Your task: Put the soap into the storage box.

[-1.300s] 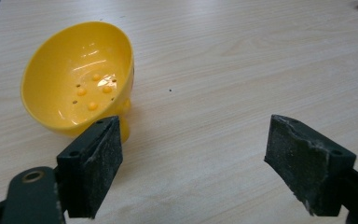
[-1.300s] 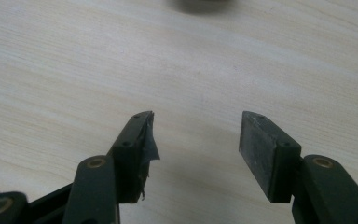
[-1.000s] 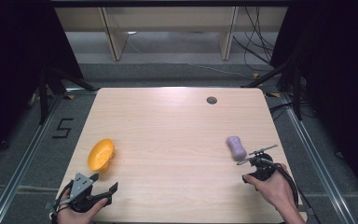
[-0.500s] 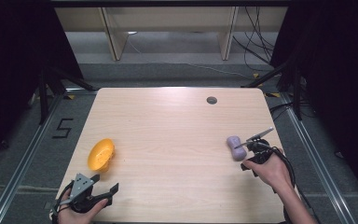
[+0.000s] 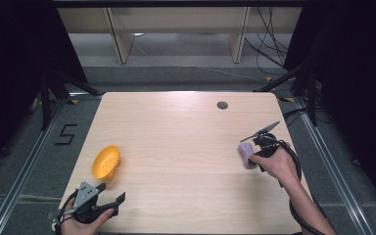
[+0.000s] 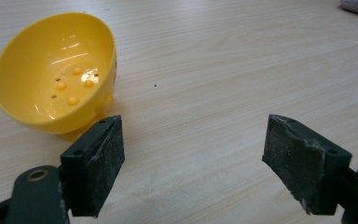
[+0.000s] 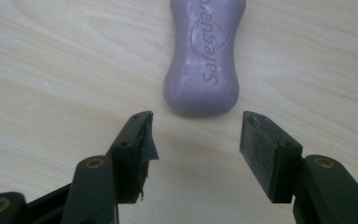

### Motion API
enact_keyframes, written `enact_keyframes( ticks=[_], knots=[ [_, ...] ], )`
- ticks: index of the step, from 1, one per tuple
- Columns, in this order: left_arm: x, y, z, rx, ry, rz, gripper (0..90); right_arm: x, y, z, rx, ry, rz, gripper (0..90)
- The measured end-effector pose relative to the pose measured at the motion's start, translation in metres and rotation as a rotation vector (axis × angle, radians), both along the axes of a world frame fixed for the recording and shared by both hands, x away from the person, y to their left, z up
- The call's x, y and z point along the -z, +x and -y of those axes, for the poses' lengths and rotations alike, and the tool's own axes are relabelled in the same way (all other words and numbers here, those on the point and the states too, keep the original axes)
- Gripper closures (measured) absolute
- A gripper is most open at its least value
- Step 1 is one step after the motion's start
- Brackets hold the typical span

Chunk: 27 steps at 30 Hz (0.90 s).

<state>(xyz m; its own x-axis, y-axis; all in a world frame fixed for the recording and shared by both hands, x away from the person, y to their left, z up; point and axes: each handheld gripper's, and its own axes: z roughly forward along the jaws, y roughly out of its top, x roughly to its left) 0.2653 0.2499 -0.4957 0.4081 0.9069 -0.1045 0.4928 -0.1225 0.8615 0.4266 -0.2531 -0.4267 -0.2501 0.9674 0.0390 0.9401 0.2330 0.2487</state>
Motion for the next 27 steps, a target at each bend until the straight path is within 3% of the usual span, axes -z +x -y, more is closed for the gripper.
enact_keyframes(
  ticks=[12, 27],
  knots=[
    [0.001, 0.001, 0.000, 0.009, -0.003, -0.006, 19.7, 0.005, 0.023, -0.007, 0.024, -0.008, 0.012, 44.6],
    [0.001, 0.001, 0.002, 0.005, -0.011, -0.011, 19.9, 0.017, 0.046, -0.015, 0.032, -0.027, -0.014, 44.7]
  ],
)
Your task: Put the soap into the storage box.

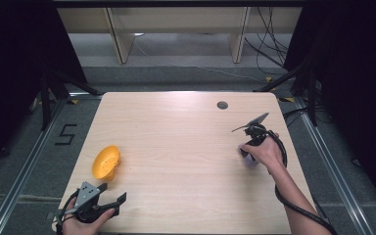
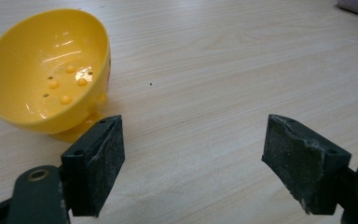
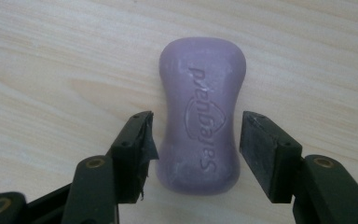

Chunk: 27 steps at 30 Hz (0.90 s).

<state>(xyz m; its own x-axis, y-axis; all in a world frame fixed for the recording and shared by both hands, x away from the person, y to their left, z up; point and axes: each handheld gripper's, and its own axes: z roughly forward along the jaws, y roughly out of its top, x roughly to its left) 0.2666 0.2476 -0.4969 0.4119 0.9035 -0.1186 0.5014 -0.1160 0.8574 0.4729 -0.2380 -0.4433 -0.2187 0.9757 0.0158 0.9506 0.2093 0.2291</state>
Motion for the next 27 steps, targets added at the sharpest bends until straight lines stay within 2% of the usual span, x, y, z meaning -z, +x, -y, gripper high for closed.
enact_keyframes(
  ticks=[1, 3, 4, 5, 6, 7, 8, 10, 12, 13, 15, 18, 19, 25, 26, 27],
  knots=[
    [0.000, 0.000, 0.000, 0.001, 0.000, 0.000, 19.8, 0.001, 0.001, 0.001, -0.013, -0.006, 0.005, 44.8],
    [0.000, 0.000, 0.000, 0.003, 0.001, 0.000, 19.9, 0.002, 0.003, -0.001, 0.004, -0.010, -0.001, 44.7],
    [0.000, 0.000, -0.001, 0.007, 0.012, -0.005, 19.9, 0.003, 0.005, 0.001, -0.011, -0.018, -0.001, 44.6],
    [0.000, 0.000, -0.001, 0.007, 0.015, -0.006, 19.9, 0.003, 0.006, 0.000, 0.006, -0.016, -0.011, 44.5],
    [0.001, 0.001, 0.000, 0.014, 0.004, 0.001, 19.9, 0.003, 0.006, -0.001, 0.016, -0.014, -0.012, 44.3],
    [0.001, 0.001, 0.000, 0.012, 0.004, -0.003, 19.9, 0.004, 0.007, 0.001, -0.007, -0.021, -0.004, 44.3],
    [0.001, 0.001, 0.000, 0.014, 0.006, 0.000, 19.9, 0.003, 0.008, 0.001, 0.008, -0.009, -0.015, 44.3],
    [0.001, 0.001, 0.000, 0.014, 0.005, 0.001, 19.9, 0.004, 0.009, 0.001, 0.005, -0.015, -0.005, 44.3],
    [0.001, 0.001, 0.000, 0.015, 0.000, -0.003, 19.9, 0.006, 0.011, 0.001, 0.005, -0.008, -0.020, 44.1],
    [0.001, 0.001, 0.001, 0.009, -0.007, -0.007, 20.0, 0.007, 0.012, 0.002, -0.010, -0.019, -0.017, 43.9],
    [0.001, 0.001, 0.000, 0.018, 0.006, 0.000, 20.0, 0.009, 0.013, -0.001, 0.016, -0.014, -0.031, 43.8],
    [0.001, 0.001, 0.000, 0.015, 0.004, -0.002, 20.0, 0.012, 0.015, 0.000, 0.004, -0.031, -0.027, 43.6],
    [0.001, 0.001, 0.000, 0.018, 0.005, -0.001, 20.0, 0.012, 0.015, 0.000, 0.003, -0.014, -0.036, 43.5],
    [0.000, 0.001, -0.001, 0.022, 0.012, -0.005, 20.3, 0.018, 0.018, 0.001, 0.026, -0.013, -0.046, 42.5],
    [0.000, 0.001, -0.001, 0.022, 0.012, -0.004, 20.4, 0.018, 0.019, 0.003, 0.007, 0.025, -0.067, 42.6],
    [0.000, 0.001, 0.000, 0.022, 0.012, -0.004, 20.5, 0.019, 0.019, 0.002, 0.012, 0.004, -0.067, 42.7]
  ],
)
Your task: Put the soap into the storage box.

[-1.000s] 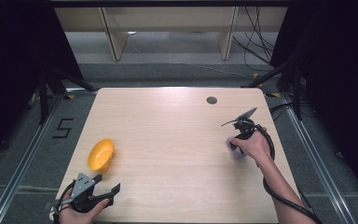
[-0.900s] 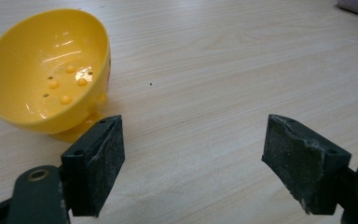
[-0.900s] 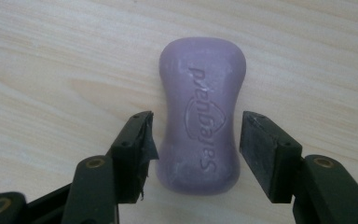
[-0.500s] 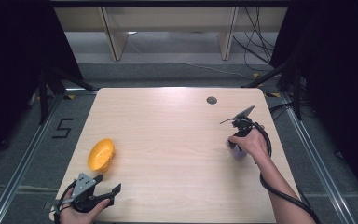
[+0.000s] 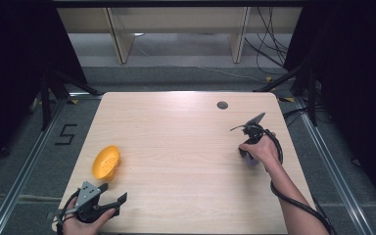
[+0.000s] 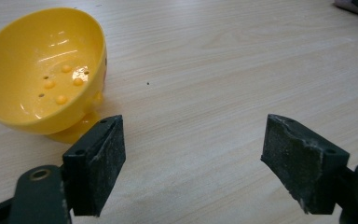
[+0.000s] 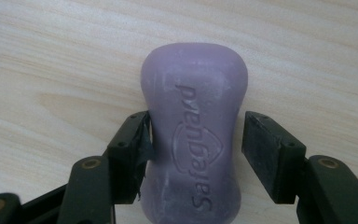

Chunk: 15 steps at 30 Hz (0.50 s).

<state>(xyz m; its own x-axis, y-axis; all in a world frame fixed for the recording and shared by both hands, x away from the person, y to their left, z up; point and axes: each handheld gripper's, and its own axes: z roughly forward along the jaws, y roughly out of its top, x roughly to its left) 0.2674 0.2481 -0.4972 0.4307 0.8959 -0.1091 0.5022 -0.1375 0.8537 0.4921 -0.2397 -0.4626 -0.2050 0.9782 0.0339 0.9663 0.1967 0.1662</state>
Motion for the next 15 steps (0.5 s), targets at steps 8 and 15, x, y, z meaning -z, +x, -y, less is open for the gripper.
enact_keyframes(
  ticks=[8, 15],
  knots=[
    [0.0008, -0.0001, 0.0003, -0.008, -0.016, -0.004, 20.8, 0.0059, 0.0014, -0.0040, 0.007, -0.017, -0.009, 42.5],
    [0.0000, -0.0005, 0.0008, -0.009, -0.008, 0.001, 21.2, 0.0079, 0.0021, -0.0047, -0.001, -0.010, -0.022, 44.0]
  ],
)
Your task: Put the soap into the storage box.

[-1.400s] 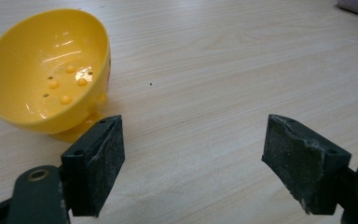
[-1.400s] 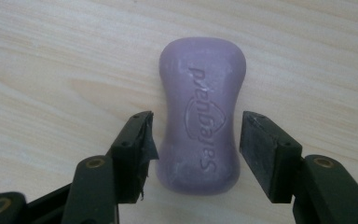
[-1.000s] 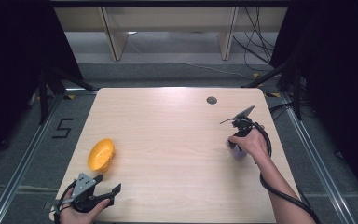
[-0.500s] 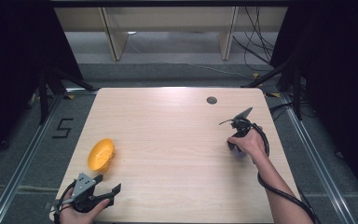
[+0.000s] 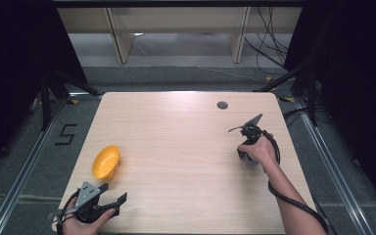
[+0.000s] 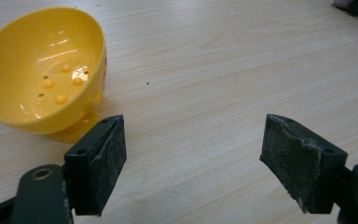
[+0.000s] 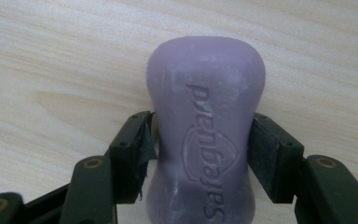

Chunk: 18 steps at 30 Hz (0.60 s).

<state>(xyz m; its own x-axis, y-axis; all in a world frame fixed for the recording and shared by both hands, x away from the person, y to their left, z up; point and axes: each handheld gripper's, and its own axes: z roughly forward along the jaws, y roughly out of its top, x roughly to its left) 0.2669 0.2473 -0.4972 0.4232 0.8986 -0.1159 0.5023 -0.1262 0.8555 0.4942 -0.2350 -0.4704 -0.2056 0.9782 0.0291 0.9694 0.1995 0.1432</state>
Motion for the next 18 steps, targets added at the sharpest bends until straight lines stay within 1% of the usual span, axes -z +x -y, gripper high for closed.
enact_keyframes(
  ticks=[1, 2, 3, 4, 5, 6, 7, 8, 9, 10, 12, 13, 14, 15, 16, 17, 18],
  knots=[
    [0.0001, 0.0003, -0.0002, 0.005, -0.002, 0.001, 21.3, 0.0002, 0.0004, -0.0003, -0.009, -0.002, -0.002, 44.2],
    [-0.0003, -0.0002, 0.0000, -0.001, 0.003, -0.002, 21.2, 0.0004, 0.0000, -0.0017, 0.004, -0.009, 0.007, 44.5],
    [-0.0001, 0.0000, -0.0004, 0.002, -0.001, 0.001, 21.3, 0.0011, 0.0006, -0.0006, -0.013, -0.029, 0.005, 44.7],
    [-0.0001, 0.0001, -0.0006, 0.004, -0.002, 0.002, 21.3, 0.0010, 0.0010, -0.0023, 0.005, -0.017, -0.001, 45.0],
    [0.0000, 0.0000, -0.0008, 0.003, -0.002, 0.001, 21.3, 0.0002, 0.0020, -0.0009, -0.005, 0.007, -0.019, 45.4],
    [0.0000, 0.0000, -0.0008, 0.003, -0.002, 0.001, 21.3, 0.0008, 0.0012, -0.0009, -0.014, -0.019, 0.004, 45.6],
    [0.0000, 0.0000, -0.0008, 0.003, -0.002, 0.001, 21.3, 0.0008, 0.0013, -0.0023, 0.002, -0.018, 0.002, 45.7],
    [0.0000, 0.0000, -0.0008, 0.003, -0.001, 0.001, 21.3, 0.0015, 0.0014, -0.0008, -0.017, -0.020, 0.003, 45.8],
    [0.0000, 0.0001, -0.0007, 0.004, -0.001, 0.001, 21.3, 0.0022, 0.0020, 0.0005, -0.027, -0.012, -0.007, 45.8],
    [0.0001, 0.0001, -0.0006, 0.005, -0.003, 0.001, 21.3, 0.0025, 0.0013, -0.0012, -0.016, -0.037, 0.002, 45.9],
    [-0.0002, -0.0001, -0.0006, 0.002, 0.004, -0.006, 21.3, 0.0026, 0.0016, -0.0015, -0.016, -0.038, 0.002, 46.0],
    [-0.0001, -0.0001, -0.0005, 0.002, 0.004, -0.006, 21.3, 0.0026, 0.0019, -0.0015, -0.013, -0.033, 0.000, 47.0],
    [0.0010, 0.0004, 0.0000, 0.005, -0.014, -0.003, 21.3, 0.0023, 0.0020, -0.0014, -0.013, -0.030, -0.001, 49.0],
    [0.0008, 0.0005, -0.0003, 0.007, -0.009, -0.002, 21.3, 0.0013, 0.0031, 0.0006, -0.020, -0.004, -0.024, 49.3],
    [0.0008, 0.0005, -0.0003, 0.007, -0.009, -0.002, 21.4, 0.0013, 0.0031, 0.0006, -0.020, -0.004, -0.024, 49.3],
    [0.0008, 0.0005, -0.0003, 0.005, -0.007, -0.005, 21.4, 0.0017, 0.0032, 0.0004, -0.009, -0.010, -0.021, 49.5],
    [0.0010, 0.0005, -0.0002, 0.005, -0.009, -0.005, 21.4, 0.0021, 0.0023, -0.0009, -0.003, -0.036, -0.001, 49.6]
  ],
)
